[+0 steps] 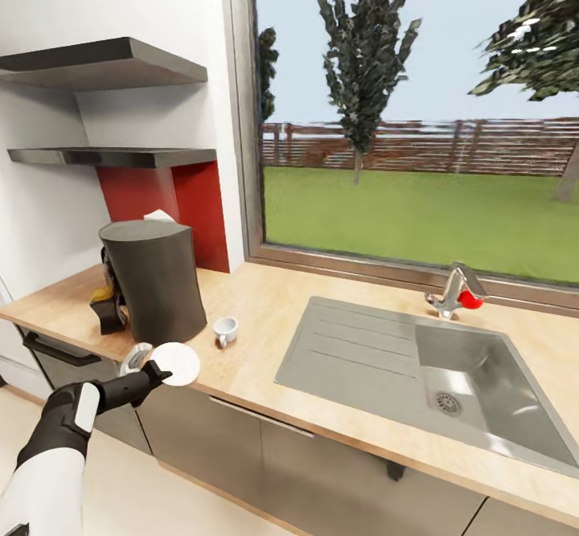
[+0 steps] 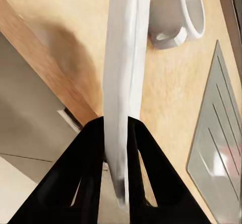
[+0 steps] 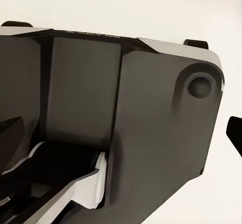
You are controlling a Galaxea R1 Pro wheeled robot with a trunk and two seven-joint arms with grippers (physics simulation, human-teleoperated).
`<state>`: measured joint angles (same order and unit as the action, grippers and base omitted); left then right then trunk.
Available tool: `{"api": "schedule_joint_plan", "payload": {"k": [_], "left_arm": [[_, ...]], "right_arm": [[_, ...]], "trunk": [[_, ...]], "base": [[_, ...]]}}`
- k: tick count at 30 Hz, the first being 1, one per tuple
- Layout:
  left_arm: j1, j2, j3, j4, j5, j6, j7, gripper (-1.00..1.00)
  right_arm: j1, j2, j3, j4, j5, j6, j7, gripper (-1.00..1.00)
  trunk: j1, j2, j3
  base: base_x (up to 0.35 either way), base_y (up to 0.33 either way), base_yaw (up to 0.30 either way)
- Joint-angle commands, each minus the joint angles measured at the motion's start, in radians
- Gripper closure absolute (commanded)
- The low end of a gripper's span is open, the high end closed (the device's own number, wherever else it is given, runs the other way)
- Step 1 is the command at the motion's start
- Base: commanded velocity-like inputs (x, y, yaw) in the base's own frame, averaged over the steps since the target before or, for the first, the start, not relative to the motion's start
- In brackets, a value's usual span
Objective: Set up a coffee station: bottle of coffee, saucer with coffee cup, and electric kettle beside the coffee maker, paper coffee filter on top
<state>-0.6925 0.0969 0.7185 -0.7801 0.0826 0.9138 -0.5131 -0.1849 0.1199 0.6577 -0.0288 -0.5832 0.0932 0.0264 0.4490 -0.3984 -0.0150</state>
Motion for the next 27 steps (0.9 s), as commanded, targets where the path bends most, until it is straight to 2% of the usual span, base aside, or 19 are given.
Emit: {"api": "schedule_joint_plan", "payload": {"k": [1, 8, 14, 20, 24, 27], "left_arm": [[-0.001, 0.0, 0.002, 0.005, 0.009, 0.008, 0.004, 1.0], [-0.001, 0.0, 0.003, 0.016, 0.008, 0.008, 0.005, 1.0], [0.0, 0.002, 0.007, 0.042, 0.006, 0.009, 0.005, 1.0], [0.001, 0.012, 0.07, 0.108, 0.004, 0.008, 0.007, 1.0], [0.005, 0.013, 0.083, 0.117, 0.002, 0.007, 0.008, 1.0], [0.034, 0.012, 0.087, 0.119, 0.003, 0.007, 0.008, 1.0]], "right_arm": [[-0.001, 0.0, 0.008, 0.0, -0.009, 0.003, 0.001, -1.0], [-0.001, -0.002, 0.008, 0.0, -0.009, 0.003, 0.001, -1.0], [-0.001, -0.002, 0.008, 0.001, -0.009, 0.003, 0.001, -1.0], [-0.001, -0.003, 0.008, 0.001, -0.009, 0.003, 0.001, -1.0], [-0.001, -0.003, 0.008, 0.001, -0.009, 0.003, 0.001, -1.0], [-0.001, -0.003, 0.008, 0.001, -0.009, 0.003, 0.001, -1.0]], "trunk": [[0.001, -0.002, -0.002], [0.001, -0.002, -0.002], [0.001, -0.002, -0.002], [0.001, -0.002, -0.002], [0.001, -0.002, -0.002], [0.001, -0.002, -0.002]], "base": [[0.261, 0.0, 0.0], [0.091, 0.0, 0.0], [0.269, 0.0, -0.034], [0.098, 0.0, -0.139], [0.01, 0.0, -0.021], [0.001, 0.0, -0.002]]}}
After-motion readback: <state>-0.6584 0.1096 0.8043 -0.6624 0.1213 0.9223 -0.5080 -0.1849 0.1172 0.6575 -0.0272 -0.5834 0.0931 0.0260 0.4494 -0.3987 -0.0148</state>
